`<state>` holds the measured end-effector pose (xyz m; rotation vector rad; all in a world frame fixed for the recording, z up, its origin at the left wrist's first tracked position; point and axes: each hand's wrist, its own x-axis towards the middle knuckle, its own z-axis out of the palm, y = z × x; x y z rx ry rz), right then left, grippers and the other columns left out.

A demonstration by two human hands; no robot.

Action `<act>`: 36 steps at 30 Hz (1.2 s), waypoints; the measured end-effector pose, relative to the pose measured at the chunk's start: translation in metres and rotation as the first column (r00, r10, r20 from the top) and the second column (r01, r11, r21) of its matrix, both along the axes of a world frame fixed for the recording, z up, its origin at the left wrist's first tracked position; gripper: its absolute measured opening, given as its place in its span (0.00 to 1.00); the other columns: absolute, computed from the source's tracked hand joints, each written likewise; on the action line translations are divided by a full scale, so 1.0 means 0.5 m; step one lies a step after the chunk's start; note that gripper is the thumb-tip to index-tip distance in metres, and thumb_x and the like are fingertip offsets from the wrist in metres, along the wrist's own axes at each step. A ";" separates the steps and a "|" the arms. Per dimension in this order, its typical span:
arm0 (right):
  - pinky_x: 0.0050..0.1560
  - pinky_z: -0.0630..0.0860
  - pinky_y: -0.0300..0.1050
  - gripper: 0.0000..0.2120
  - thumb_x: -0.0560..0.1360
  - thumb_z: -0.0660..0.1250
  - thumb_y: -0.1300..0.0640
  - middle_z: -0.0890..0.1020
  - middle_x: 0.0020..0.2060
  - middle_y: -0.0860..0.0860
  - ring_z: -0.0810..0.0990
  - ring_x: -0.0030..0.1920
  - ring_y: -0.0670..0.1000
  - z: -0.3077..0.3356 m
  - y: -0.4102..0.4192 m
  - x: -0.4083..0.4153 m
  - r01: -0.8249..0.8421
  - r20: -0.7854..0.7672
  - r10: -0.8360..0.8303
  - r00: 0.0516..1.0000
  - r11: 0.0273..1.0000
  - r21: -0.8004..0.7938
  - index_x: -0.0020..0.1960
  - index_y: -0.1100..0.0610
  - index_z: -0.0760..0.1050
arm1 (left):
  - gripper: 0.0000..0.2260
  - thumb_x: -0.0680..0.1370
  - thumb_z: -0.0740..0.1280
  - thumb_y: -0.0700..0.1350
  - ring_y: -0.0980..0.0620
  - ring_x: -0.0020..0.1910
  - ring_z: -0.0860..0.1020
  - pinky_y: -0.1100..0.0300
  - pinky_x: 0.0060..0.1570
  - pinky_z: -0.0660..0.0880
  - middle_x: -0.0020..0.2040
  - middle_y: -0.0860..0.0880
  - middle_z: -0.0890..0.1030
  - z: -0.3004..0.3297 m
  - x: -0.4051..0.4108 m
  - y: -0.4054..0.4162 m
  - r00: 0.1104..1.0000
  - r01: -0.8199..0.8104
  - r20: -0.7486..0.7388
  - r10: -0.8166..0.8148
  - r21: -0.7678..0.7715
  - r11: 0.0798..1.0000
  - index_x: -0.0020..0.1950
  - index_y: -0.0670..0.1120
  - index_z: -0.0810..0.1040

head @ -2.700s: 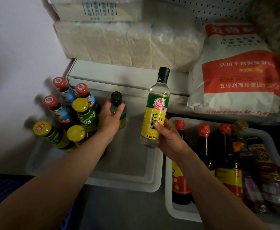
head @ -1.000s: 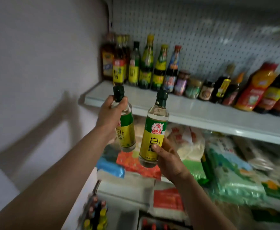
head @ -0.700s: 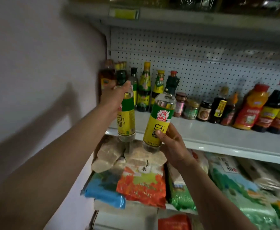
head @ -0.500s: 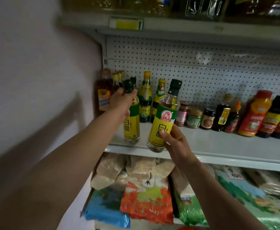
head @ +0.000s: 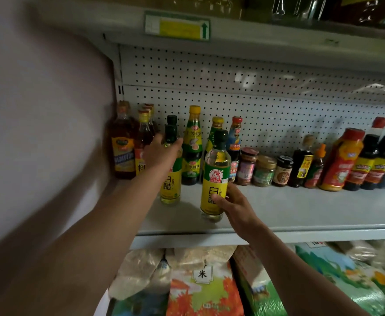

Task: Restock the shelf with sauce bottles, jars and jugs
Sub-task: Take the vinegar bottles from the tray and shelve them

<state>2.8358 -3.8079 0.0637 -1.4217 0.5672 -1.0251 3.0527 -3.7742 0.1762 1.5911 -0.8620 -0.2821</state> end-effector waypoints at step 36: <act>0.57 0.80 0.46 0.28 0.69 0.76 0.53 0.84 0.57 0.53 0.83 0.59 0.51 0.005 -0.035 -0.007 -0.033 -0.198 0.037 0.979 0.999 0.026 0.67 0.55 0.72 | 0.39 0.70 0.76 0.59 0.43 0.67 0.73 0.47 0.61 0.76 0.72 0.46 0.72 0.010 0.023 -0.009 0.988 0.073 0.124 -0.096 0.182 0.981 0.76 0.50 0.64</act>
